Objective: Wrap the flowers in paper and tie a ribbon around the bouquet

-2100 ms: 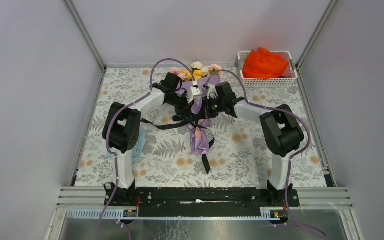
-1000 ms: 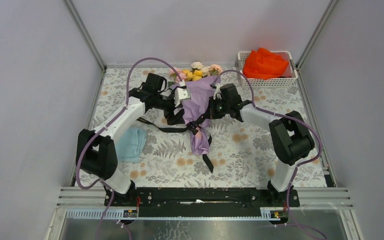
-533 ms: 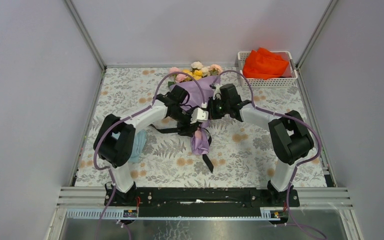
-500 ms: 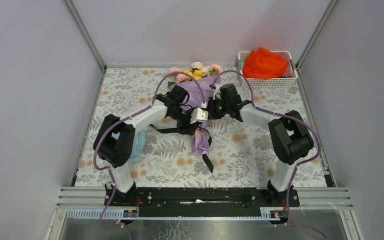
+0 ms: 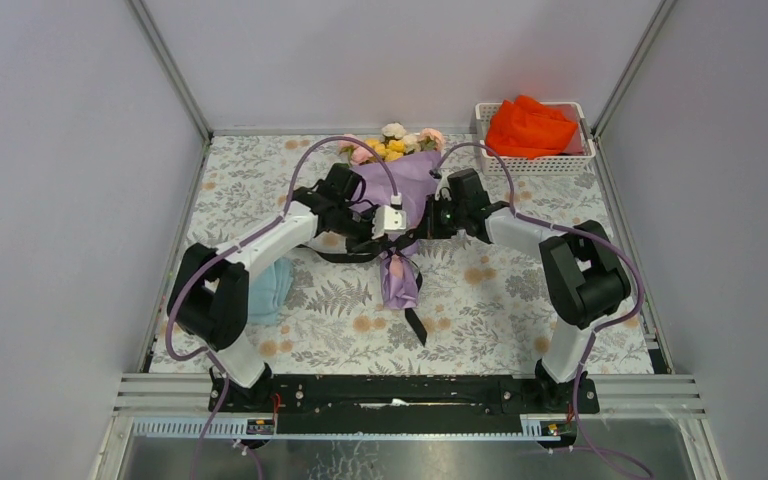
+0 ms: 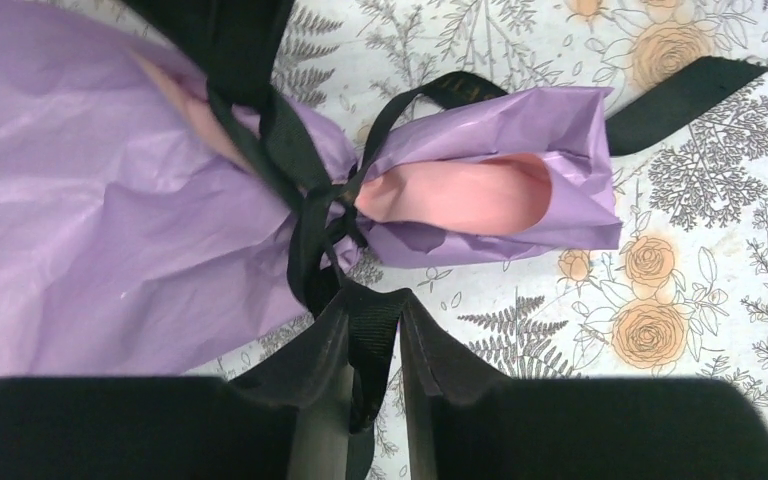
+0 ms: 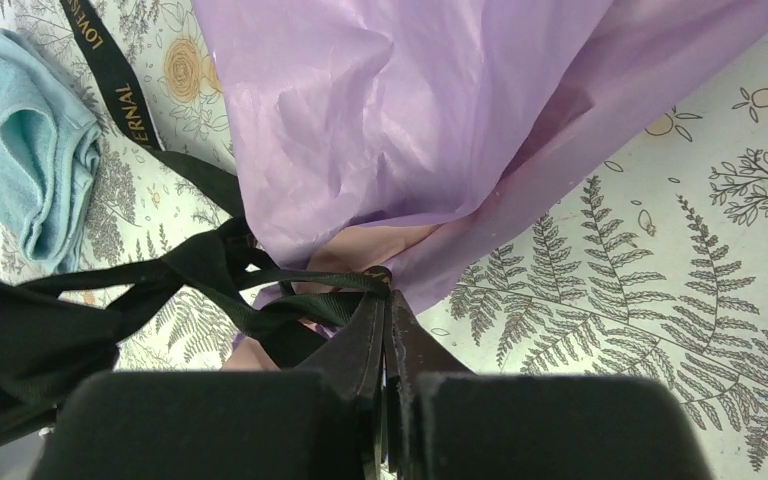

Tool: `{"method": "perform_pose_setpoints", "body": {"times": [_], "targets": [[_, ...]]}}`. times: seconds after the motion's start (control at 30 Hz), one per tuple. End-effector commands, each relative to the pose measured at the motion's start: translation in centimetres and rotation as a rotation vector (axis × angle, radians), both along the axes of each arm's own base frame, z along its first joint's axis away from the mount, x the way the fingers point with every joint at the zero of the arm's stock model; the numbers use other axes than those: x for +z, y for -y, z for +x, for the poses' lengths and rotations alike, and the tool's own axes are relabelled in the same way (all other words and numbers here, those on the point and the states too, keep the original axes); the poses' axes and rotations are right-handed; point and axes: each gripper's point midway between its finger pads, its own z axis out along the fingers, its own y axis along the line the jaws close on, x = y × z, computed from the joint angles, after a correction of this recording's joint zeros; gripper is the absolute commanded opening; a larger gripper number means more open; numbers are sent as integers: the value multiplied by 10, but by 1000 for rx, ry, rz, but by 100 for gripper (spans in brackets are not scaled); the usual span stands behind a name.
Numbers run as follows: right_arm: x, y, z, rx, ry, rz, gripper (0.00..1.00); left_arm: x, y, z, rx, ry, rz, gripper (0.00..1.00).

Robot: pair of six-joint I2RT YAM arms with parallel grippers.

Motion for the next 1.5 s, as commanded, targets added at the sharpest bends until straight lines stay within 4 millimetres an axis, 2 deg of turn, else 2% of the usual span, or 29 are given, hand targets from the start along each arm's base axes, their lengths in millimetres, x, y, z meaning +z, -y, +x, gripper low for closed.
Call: {"method": "perform_pose_setpoints", "body": {"times": [0.0, 0.03, 0.07, 0.1, 0.23, 0.4, 0.57, 0.7, 0.97, 1.1, 1.33, 1.47], "targets": [[24, -1, 7, -11, 63, 34, 0, 8, -10, 19, 102, 16, -40, 28], [24, -1, 7, -11, 62, 34, 0, 9, -13, 23, 124, 9, -51, 17], [24, -1, 8, -13, 62, 34, 0, 10, -15, 27, 153, -1, -63, 2], [23, 1, 8, -17, 59, 30, 0, 12, -18, 30, 181, -13, -80, 0], [17, 23, 9, -90, 35, 15, 0, 7, -41, 45, 341, -122, -170, 0], [-23, 78, -13, -224, -66, -43, 0, -31, -76, 55, 563, -266, -153, 0], [-56, 113, -41, -314, -181, -37, 0, -74, -117, 68, 836, -407, -20, 0], [-68, 137, -50, -388, -241, 1, 0, -92, -150, 77, 965, -469, 38, 0], [-78, 167, -57, -463, -282, 5, 0, -116, -179, 73, 1055, -529, 101, 0], [-77, 177, -58, -485, -291, 6, 0, -116, -187, 71, 1067, -522, 100, 0], [-72, 177, -58, -477, -287, 12, 0, -115, -191, 72, 1073, -524, 82, 0], [-70, 186, -55, -507, -284, 14, 0, -112, -206, 77, 1118, -502, 76, 0]]}}
